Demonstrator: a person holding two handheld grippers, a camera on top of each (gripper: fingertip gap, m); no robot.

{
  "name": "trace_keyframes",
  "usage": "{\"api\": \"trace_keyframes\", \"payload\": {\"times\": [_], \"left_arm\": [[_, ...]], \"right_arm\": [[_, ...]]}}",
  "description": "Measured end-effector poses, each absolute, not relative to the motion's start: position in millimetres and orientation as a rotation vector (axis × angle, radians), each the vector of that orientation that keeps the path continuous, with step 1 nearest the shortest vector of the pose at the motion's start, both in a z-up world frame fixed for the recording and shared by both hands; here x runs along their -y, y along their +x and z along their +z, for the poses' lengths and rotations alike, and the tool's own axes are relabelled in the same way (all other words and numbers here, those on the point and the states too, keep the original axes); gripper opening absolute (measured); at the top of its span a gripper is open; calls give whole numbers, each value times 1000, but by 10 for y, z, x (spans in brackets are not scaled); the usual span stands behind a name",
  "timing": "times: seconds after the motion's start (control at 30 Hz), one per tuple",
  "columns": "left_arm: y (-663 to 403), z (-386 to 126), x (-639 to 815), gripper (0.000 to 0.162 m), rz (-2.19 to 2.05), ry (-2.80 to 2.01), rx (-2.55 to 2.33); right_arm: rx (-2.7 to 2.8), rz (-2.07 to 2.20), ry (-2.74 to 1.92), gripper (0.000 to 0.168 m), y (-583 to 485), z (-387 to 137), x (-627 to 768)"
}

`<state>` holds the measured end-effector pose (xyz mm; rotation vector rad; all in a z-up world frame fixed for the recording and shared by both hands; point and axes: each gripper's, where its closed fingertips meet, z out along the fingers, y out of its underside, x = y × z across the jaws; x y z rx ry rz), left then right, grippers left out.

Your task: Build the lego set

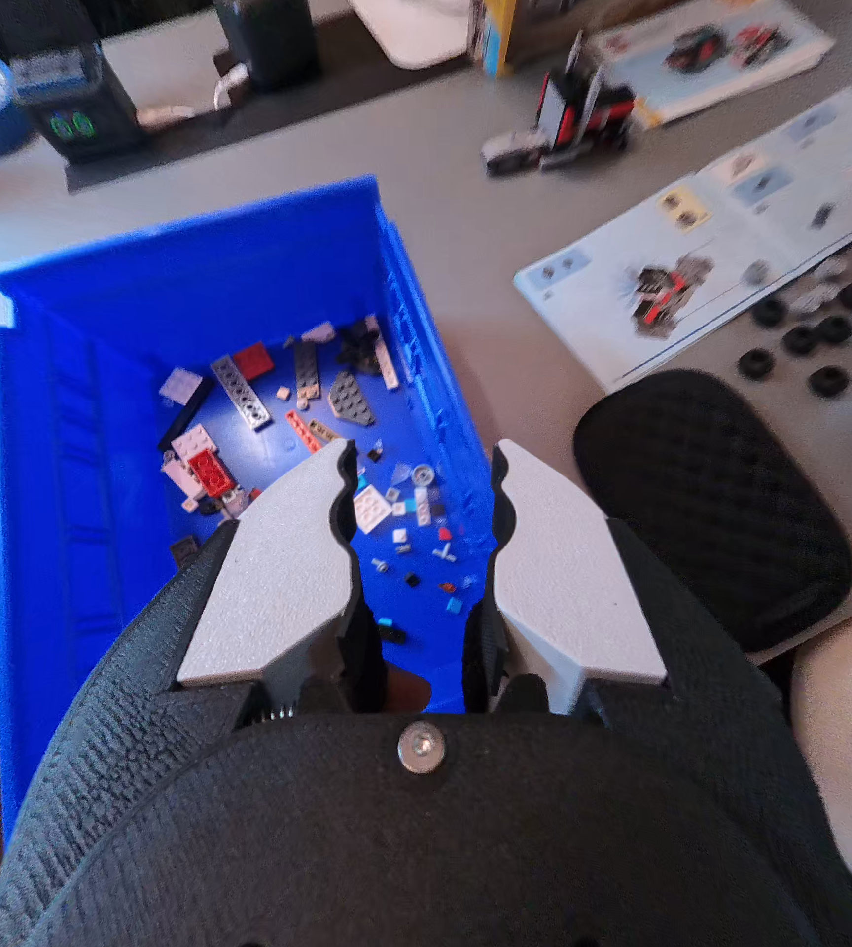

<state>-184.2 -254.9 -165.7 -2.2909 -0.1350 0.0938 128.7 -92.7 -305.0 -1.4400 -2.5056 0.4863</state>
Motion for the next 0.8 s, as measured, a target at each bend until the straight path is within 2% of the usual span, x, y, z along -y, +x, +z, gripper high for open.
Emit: {"api": "trace_keyframes", "payload": {"times": [0.23,0.53,0.8], "left_arm": [[-2102,-2254,2661,47,-11,-2486,8],[-1918,-2742,2742,43,-152,-2584,-638],[-1871,-2897,2703,36,-194,-2501,-855]], "right_arm": [[2409,724,-1487,32,1314,-2923,978],[2069,1026,-1569,32,1495,-2423,757],[2045,919,-1701,30,1563,-2297,621]]}}
